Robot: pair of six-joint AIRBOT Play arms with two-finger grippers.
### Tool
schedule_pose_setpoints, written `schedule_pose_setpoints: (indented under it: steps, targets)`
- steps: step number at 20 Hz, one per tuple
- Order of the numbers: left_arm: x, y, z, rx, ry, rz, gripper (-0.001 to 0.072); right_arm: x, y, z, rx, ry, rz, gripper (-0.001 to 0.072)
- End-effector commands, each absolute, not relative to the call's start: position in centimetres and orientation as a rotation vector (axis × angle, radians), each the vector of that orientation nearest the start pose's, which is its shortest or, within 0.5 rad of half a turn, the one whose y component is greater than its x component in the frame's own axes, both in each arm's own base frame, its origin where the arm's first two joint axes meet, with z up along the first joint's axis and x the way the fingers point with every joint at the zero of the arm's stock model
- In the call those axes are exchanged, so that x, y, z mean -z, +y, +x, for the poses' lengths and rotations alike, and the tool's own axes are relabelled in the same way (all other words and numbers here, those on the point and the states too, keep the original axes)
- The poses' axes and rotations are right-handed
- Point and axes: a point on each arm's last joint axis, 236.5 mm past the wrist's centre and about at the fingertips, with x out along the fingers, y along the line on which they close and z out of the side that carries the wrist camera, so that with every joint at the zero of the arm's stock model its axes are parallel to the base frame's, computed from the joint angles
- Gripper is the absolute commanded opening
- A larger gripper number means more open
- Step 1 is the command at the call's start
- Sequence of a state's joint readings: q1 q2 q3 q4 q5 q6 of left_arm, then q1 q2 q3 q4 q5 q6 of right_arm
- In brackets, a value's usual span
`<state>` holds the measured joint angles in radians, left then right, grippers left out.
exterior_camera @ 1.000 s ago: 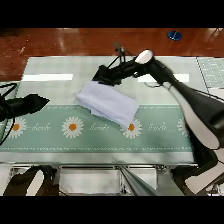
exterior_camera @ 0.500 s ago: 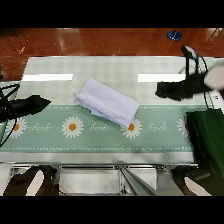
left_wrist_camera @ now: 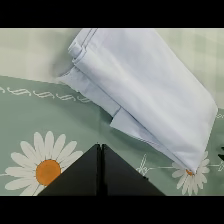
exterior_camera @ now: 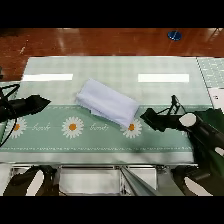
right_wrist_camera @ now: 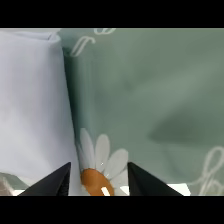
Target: Fold the shirts.
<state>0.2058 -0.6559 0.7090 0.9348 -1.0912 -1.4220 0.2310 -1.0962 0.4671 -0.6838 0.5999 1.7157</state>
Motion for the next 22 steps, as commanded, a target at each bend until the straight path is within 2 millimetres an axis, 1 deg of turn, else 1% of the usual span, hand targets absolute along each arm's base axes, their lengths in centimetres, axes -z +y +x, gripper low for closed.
schedule_pose_setpoints:
  steps: [1,3,5,6,7,8,9,10,11,13,15,17,18,20,21,22]
  targets:
    - [-8.6,-6.7,29.1,0.245,0.913,-0.518,0.002,9.4,21.5,29.3,-0.25,1.368,0.997,0.041]
    - [-8.6,-6.7,29.1,0.245,0.913,-0.518,0.0021,10.4,22.6,29.5,-0.282,1.435,0.999,0.041]
    - [-8.6,-6.7,29.1,0.245,0.913,-0.518,0.0021,10.2,23.7,30.5,-0.337,1.443,1.011,0.0407]
    - [-8.6,-6.7,29.1,0.245,0.913,-0.518,0.0021,9.9,24.4,31.2,-0.363,1.433,1.01,0.0387]
    - [-8.6,-6.7,29.1,0.244,0.913,-0.519,0.0021,9.5,25.2,31.9,-0.393,1.42,0.99,0.0314]
    - [-8.6,-6.7,29.2,0.244,0.912,-0.519,0.0021,9.0,26.1,32.7,-0.44,1.402,0.952,0.0205]
    - [-8.6,-6.6,29.2,0.243,0.91,-0.519,0.0021,8.2,27.2,33.5,-0.504,1.376,0.903,0.0055]
    - [-8.6,-6.6,29.2,0.243,0.91,-0.519,0.0021,7.0,28.2,34.5,-0.564,1.347,0.865,0.0022]
    - [-8.6,-6.6,29.2,0.244,0.911,-0.518,0.0021,5.7,28.9,35.4,-0.603,1.319,0.828,0.0021]
    - [-8.6,-6.6,29.2,0.244,0.912,-0.518,0.0021,2.7,29.3,37.3,-0.662,1.275,0.724,0.0021]
    - [-8.6,-6.6,29.2,0.244,0.912,-0.518,0.0021,-0.3,28.7,39.2,-0.669,1.252,0.577,0.0021]
    - [-8.6,-6.6,29.2,0.244,0.912,-0.519,0.0021,-4.8,27.6,41.1,-0.652,1.18,0.449,0.0021]
    - [-8.6,-6.6,29.2,0.244,0.911,-0.519,0.0021,-7.4,26.7,41.9,-0.64,1.137,0.397,0.0021]
    - [-8.6,-6.7,29.1,0.244,0.912,-0.519,0.0021,-12.1,24.2,42.4,-0.606,1.075,0.322,0.0021]
    - [-8.5,-6.7,29.1,0.245,0.914,-0.519,0.0021,-14.1,22.5,42.8,-0.563,1.037,0.321,0.0021]
    - [-8.5,-6.7,29.1,0.244,0.913,-0.519,0.0021,-16.4,20.4,43.6,-0.505,0.987,0.367,0.0021]
